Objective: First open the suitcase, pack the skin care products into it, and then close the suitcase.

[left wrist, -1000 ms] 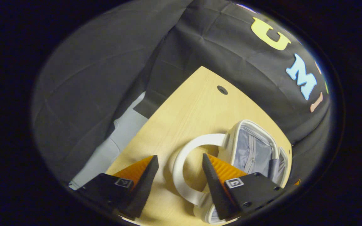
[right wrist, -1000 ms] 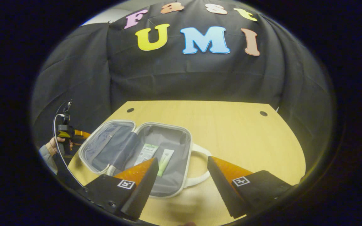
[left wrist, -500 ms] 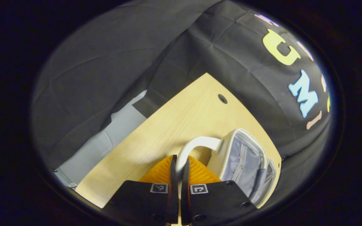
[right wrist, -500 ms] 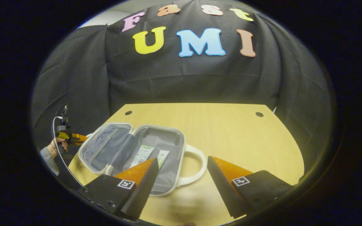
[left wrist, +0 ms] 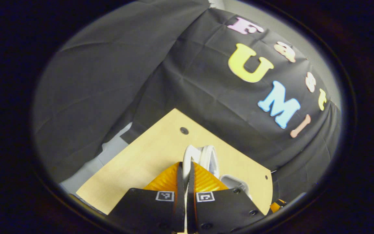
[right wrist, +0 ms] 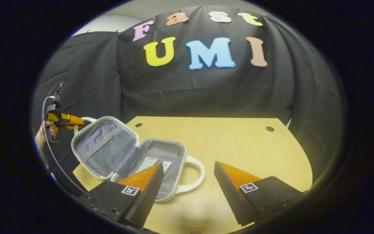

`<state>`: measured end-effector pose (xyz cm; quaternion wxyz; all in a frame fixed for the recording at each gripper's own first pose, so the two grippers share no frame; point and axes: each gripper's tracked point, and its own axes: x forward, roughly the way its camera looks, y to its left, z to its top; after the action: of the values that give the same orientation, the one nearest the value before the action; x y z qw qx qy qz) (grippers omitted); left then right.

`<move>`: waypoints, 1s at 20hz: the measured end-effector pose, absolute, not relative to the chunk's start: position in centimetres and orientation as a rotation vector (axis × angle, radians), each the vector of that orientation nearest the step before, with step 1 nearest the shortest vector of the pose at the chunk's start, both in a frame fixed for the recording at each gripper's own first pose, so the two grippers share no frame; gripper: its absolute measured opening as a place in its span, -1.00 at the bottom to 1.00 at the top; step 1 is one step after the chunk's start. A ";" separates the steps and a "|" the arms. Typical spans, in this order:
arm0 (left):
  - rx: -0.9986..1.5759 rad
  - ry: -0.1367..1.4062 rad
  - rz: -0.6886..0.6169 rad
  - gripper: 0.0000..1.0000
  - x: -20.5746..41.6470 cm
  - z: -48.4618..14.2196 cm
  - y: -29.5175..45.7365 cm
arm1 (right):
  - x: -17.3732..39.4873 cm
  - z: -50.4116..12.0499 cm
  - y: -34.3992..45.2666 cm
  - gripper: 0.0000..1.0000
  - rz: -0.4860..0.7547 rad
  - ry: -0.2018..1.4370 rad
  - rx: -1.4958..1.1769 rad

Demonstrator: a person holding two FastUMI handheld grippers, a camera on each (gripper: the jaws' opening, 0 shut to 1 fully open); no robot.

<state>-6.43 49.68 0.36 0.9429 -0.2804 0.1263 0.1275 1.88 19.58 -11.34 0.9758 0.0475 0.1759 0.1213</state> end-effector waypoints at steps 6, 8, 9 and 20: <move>-0.380 0.233 0.149 -0.80 -3.0 6.0 32.5 | 1.0 -10.5 13.5 0.92 0.266 0.306 0.114; -0.326 0.236 0.114 -0.79 -1.5 6.0 27.1 | 0.5 -10.9 11.4 0.91 0.266 0.297 0.105; -0.305 0.238 0.098 -0.79 -0.6 5.4 24.7 | 0.1 -10.8 10.6 0.91 0.268 0.295 0.104; -0.223 0.400 -0.039 -0.79 5.1 -9.6 7.3 | -1.9 -12.3 3.9 0.92 0.234 0.309 0.092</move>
<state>5.09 7.34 -9.63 0.9737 -0.1104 0.1984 -0.0192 -1.94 3.90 -12.29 0.9802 0.0455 0.1536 0.1161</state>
